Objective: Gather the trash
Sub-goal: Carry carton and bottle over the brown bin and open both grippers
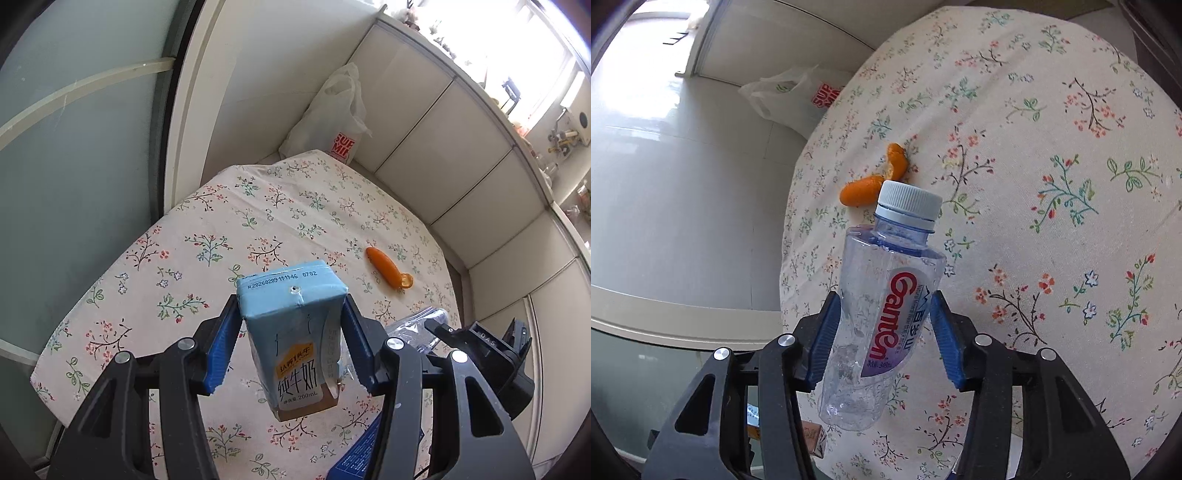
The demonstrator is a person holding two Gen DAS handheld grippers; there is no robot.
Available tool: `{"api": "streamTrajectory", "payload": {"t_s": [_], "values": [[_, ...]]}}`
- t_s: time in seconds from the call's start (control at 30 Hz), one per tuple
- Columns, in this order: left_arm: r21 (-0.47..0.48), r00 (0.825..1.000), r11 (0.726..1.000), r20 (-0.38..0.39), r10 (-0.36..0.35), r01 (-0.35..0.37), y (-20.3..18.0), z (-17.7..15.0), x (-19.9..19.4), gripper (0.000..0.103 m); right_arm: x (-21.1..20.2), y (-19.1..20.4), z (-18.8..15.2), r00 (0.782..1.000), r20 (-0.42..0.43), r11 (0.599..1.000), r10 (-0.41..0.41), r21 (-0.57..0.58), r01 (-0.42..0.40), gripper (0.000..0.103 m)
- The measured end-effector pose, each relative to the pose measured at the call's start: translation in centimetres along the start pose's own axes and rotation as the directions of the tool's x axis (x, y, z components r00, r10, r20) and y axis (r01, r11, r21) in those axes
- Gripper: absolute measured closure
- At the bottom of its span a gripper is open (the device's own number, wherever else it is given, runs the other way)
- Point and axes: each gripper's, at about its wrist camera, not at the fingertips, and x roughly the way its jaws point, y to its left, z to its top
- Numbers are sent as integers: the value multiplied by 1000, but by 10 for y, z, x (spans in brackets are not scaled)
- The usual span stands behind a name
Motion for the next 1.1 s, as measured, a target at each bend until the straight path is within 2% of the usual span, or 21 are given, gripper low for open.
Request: {"api": "streamTrajectory", "payload": {"t_s": [0.27, 0.57, 0.87, 1.1], "values": [[2, 999, 1000, 21, -25, 25, -5, 4, -4, 49, -32, 10, 10, 995, 87, 998, 50, -48, -46, 56], [14, 997, 998, 31, -65, 65, -20, 5, -5, 49, -80, 7, 28, 971, 224, 996, 84, -46, -75, 56], [34, 988, 989, 48, -144, 143, -53, 7, -2, 49, -142, -8, 39, 914, 403, 997, 51, -73, -23, 56], [89, 978, 977, 59, -200, 195, -95, 1, 2, 49, -186, -19, 43, 852, 523, 992, -4, -105, 69, 55]]}}
